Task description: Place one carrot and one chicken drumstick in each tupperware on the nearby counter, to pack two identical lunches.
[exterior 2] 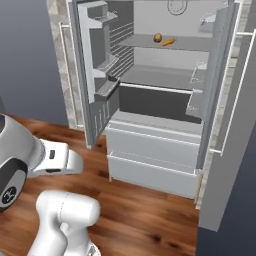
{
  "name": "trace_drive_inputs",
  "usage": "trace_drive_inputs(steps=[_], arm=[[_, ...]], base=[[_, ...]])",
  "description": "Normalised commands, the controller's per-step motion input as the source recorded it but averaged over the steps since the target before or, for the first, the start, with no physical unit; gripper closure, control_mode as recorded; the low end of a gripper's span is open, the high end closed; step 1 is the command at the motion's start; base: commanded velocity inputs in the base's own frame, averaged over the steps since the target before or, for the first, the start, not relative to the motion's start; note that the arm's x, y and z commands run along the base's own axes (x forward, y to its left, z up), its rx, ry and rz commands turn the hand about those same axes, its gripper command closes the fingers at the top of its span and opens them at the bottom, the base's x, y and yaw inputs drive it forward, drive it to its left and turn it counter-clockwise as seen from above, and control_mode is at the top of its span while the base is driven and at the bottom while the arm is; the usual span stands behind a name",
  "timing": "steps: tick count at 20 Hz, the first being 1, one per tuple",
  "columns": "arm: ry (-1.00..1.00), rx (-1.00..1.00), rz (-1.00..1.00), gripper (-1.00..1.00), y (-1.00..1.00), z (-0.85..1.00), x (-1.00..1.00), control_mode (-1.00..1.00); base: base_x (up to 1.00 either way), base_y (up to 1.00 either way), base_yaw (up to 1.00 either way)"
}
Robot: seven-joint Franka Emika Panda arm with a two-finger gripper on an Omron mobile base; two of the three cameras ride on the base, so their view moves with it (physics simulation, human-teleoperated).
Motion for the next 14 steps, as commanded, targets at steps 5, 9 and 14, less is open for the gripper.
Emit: trace_drive_inputs(steps=[5,9,14], arm=[[0.0,0.0,0.0,-1.0,0.0,0.0,0.0,1.0],[0.0,0.0,0.0,-1.0,0.0,0.0,0.0,1.0],[0.0,0.0,0.0,-1.0,0.0,0.0,0.0,1.0]], base=[[0.49,-0.27,-0.01],[0.69,-0.22,-0.02],[0.76,-0.34,-0.02]])
